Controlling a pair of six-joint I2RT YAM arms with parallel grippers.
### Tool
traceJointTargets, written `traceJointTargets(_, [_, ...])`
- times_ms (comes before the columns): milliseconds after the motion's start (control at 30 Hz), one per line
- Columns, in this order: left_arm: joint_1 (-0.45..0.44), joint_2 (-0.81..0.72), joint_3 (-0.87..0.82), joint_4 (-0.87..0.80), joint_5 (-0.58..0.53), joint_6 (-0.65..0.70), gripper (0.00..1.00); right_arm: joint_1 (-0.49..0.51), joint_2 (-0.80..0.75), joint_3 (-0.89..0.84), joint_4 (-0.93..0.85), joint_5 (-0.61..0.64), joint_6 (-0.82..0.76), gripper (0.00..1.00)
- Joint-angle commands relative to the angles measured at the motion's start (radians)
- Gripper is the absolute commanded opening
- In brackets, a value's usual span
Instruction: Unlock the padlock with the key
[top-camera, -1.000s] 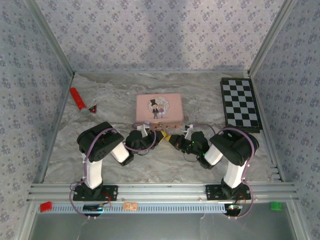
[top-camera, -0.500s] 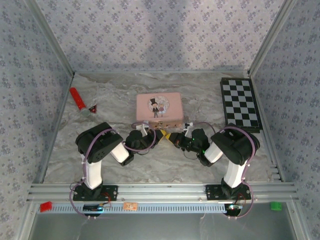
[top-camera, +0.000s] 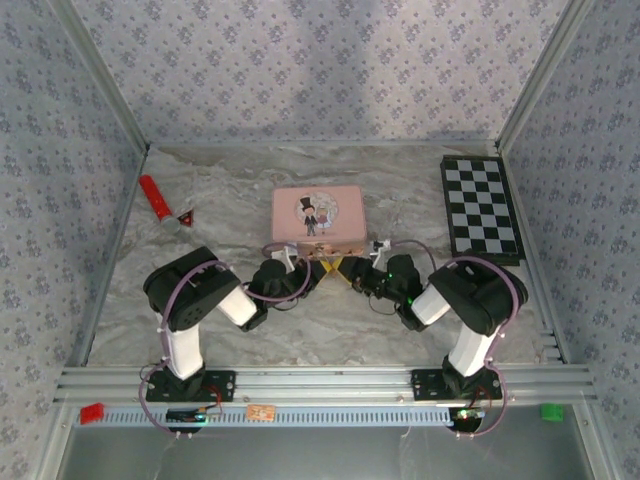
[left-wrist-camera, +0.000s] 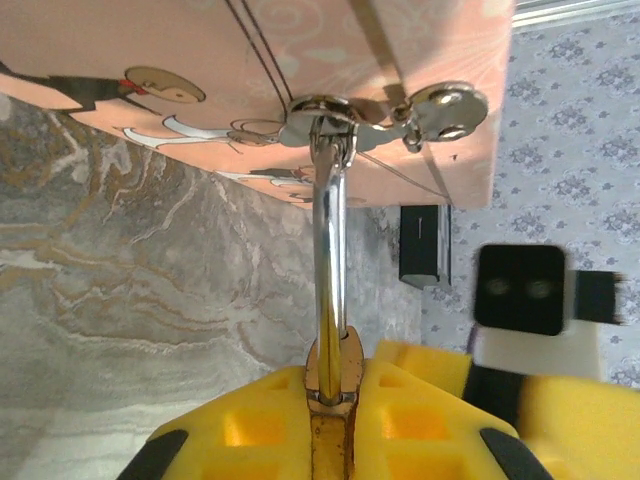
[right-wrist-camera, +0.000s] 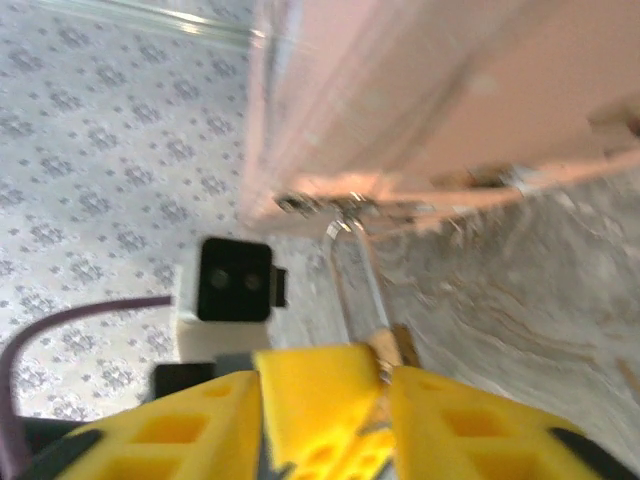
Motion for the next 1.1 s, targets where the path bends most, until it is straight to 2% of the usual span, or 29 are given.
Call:
traceJointTargets(0, [-0.013, -0.043, 0.010, -0.009, 0.006, 0.032, 0.05, -0.011, -0.080, -0.035, -0.039, 0.027, -0.054, 0.53])
traceJointTargets(67, [-0.010, -0.046, 0.011, -0.012, 0.003, 0.026, 0.05, -0.014, -0.159, -0.043, -0.154, 0.028, -0.101, 0.55])
traceJointTargets(167, [-0.006, -0.055, 0.015, -0.030, -0.002, 0.010, 0.05, 0.016, -0.357, -0.010, -0.497, 0.077, -0.291, 0.54])
traceJointTargets(200, [-0.004, -0.060, 0.018, -0.052, -0.002, 0.002, 0.05, 0.055, -0.445, 0.020, -0.662, 0.139, -0.414, 0.54])
traceJointTargets(233, [-0.003, -0.068, 0.024, -0.074, 0.000, -0.006, 0.05, 0.120, -0.530, 0.054, -0.825, 0.255, -0.557, 0.54])
traceJointTargets(300, [0.002, -0.081, 0.031, -0.112, 0.002, -0.018, 0.04, 0.249, -0.640, 0.090, -1.001, 0.510, -0.789, 0.55])
traceJointTargets(333, [0.005, -0.088, 0.035, -0.129, 0.004, -0.025, 0.04, 0.279, -0.681, 0.080, -1.014, 0.580, -0.869, 0.55])
traceJointTargets(400, [0.009, -0.103, 0.047, -0.164, 0.010, -0.030, 0.04, 0.297, -0.748, -0.010, -0.884, 0.632, -0.992, 0.55])
traceJointTargets(433, [0.010, -0.113, 0.055, -0.187, 0.013, -0.030, 0.04, 0.302, -0.779, -0.060, -0.791, 0.644, -1.039, 0.55])
traceJointTargets(500, [0.014, -0.128, 0.068, -0.230, 0.022, -0.026, 0.04, 0.303, -0.828, -0.111, -0.728, 0.642, -1.103, 0.56])
traceJointTargets(633, [0.018, -0.145, 0.089, -0.272, 0.034, -0.003, 0.04, 0.361, -0.921, -0.082, -0.835, 0.660, -1.256, 0.57])
traceJointTargets(733, [0.021, -0.154, 0.095, -0.276, 0.045, -0.004, 0.03, 0.411, -0.964, -0.102, -0.823, 0.652, -1.375, 0.60])
traceJointTargets(933, [0.019, -0.161, 0.126, -0.290, 0.092, 0.021, 0.03, 0.495, -0.857, -0.122, -0.705, 0.719, -1.541, 0.63])
traceJointTargets(1067, [0.020, -0.181, 0.117, -0.314, 0.098, 0.028, 0.03, 0.510, -0.749, -0.113, -0.620, 0.734, -1.621, 0.64])
